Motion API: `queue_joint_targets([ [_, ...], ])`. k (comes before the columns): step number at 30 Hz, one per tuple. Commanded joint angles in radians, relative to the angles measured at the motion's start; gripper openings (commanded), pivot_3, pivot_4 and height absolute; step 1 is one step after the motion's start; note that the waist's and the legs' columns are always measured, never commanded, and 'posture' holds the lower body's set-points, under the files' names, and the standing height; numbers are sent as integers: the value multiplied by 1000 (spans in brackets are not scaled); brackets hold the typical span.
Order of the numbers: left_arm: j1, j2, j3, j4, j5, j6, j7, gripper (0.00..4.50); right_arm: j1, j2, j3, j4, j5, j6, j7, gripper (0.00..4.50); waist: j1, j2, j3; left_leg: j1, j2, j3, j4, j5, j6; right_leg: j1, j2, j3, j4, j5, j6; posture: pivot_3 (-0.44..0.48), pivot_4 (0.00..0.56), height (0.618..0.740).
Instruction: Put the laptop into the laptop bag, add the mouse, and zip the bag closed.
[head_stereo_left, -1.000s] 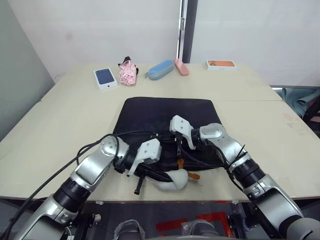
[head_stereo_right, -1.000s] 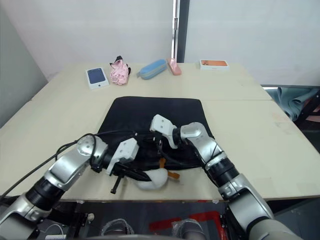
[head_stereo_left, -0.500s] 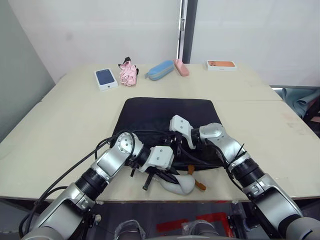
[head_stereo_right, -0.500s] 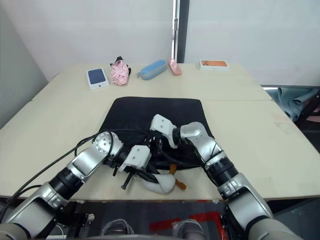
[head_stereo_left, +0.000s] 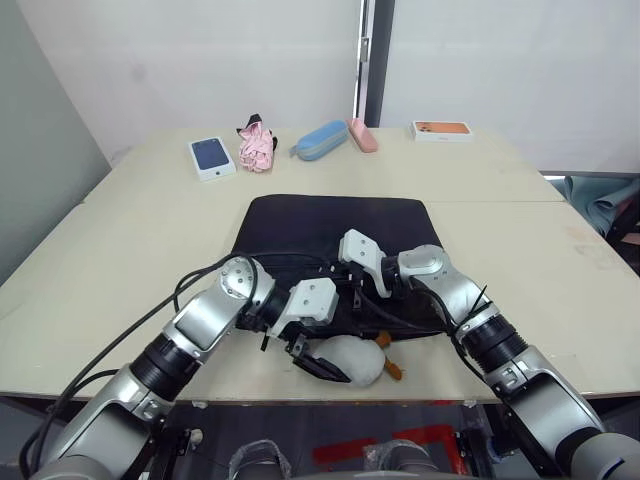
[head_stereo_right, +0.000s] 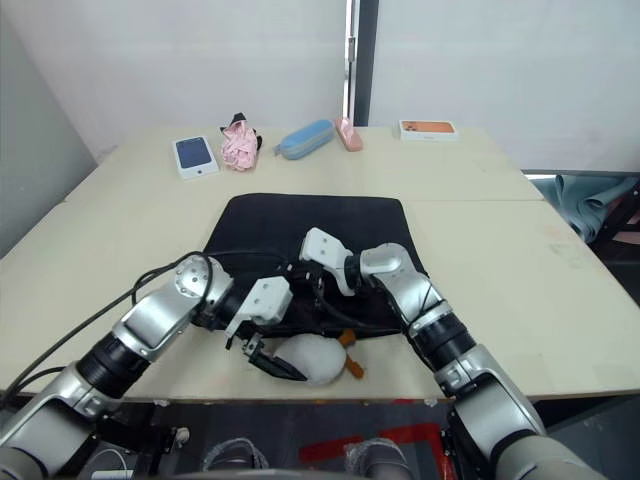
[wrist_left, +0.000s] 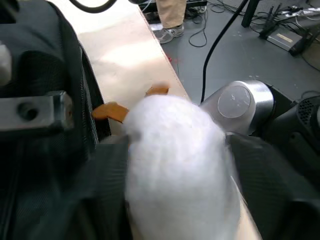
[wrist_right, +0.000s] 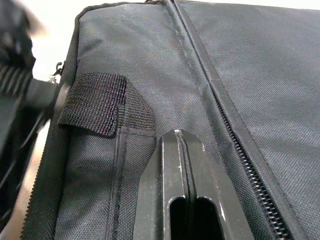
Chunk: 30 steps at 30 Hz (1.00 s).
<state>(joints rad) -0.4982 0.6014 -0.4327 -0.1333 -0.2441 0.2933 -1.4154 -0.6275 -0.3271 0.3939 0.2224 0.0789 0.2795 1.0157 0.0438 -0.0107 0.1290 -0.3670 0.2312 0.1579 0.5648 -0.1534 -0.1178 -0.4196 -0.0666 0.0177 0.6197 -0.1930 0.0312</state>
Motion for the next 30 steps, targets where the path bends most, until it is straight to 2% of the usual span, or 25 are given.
queue_joint_targets([
  [1, 30, 52, 71, -111, -57, 58, 15, 4479, 29, -12, 21, 63, -37, 38, -8, 0, -1, 0, 0, 0, 0, 0, 0, 0, 0, 0, 0, 0, 0, 0, 0, 0, 150, 740],
  [10, 186, 157, 221, -215, -124, 85, 89, 4479, 20, -15, 17, 84, -39, 30, -1, 0, -3, 1, 1, 0, 0, 0, -1, 0, 0, -1, 0, 0, -1, 0, 1, 0, 150, 740],
  [16, 345, 284, 412, -231, -189, 82, 91, 4479, 17, -16, 6, 82, -28, 20, 8, 0, -3, 1, 1, -1, 0, 0, -4, 0, 0, -5, 1, 1, -1, -1, 2, 0, 150, 740],
  [18, 361, 322, 505, -160, -205, 76, 90, 4479, 20, -12, -23, 51, 1, 14, 10, 0, 0, 1, 1, -1, 0, 0, -4, 0, 0, -5, 1, 1, -1, -1, 2, 0, 150, 740],
  [21, 340, 346, 564, -55, -194, 41, 96, 4479, 25, -10, -78, -34, 72, 50, 26, 0, 3, 2, 3, -2, 0, 0, -4, 0, -1, -6, 1, 1, -1, -1, 2, 0, 150, 740],
  [27, 209, 309, 556, 29, -223, 72, 117, 4479, 34, -35, -190, -273, 282, 242, 64, 0, 12, 2, 6, -9, 0, 2, -4, 0, -1, -11, 1, 1, -5, -1, 2, 0, 150, 740],
  [28, 182, 299, 546, 48, -216, 69, 119, 4089, 33, -50, -210, -316, 315, 271, 71, 409, 13, 2, 6, -14, 0, 3, -4, 0, -1, -16, 3, 1, -5, -1, 2, 0, 150, 740],
  [29, 156, 287, 536, 66, -207, 64, 124, 3971, 33, -68, -224, -352, 339, 294, 77, 536, 16, 2, 6, -18, 0, 3, -4, 1, 0, -19, 5, 1, -5, 0, 3, 0, 150, 740],
  [30, 130, 275, 526, 85, -199, 60, 128, 3589, 32, -86, -234, -378, 356, 303, 87, 910, 18, 2, 6, -18, 0, 3, -4, 2, 1, -20, 7, 1, -5, 0, 3, 0, 150, 740],
])
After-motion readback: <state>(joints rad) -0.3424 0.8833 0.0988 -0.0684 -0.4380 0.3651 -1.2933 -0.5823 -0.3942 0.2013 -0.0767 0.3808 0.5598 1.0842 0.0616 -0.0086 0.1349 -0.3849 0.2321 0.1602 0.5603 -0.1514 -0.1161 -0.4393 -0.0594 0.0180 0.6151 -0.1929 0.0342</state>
